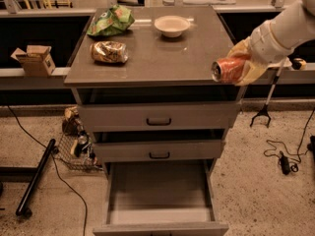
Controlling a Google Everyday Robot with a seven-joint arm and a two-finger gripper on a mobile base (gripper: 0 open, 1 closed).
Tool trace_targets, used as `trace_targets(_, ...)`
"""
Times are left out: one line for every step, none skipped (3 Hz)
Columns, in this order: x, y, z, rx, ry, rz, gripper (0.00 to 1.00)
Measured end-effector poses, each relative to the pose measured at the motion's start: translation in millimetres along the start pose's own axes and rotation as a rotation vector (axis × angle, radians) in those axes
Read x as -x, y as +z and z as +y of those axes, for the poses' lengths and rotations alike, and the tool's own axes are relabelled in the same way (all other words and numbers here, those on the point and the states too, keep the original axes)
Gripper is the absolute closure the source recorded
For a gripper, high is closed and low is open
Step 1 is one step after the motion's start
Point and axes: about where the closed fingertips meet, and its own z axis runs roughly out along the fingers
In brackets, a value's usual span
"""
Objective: Pick coke can from bottom drawer and place on counter
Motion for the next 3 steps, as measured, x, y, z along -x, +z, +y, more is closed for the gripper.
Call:
trace_targets(18.6, -9.3, -35.2, -0.042, 0.003, -0.039, 1.0)
trace_targets(36.4, 0.0, -64.4, -0.058, 0.041, -0.076, 1.0)
trace_targets(45.6, 23.1, -86.2, -0.043, 0.088, -0.099, 1.0)
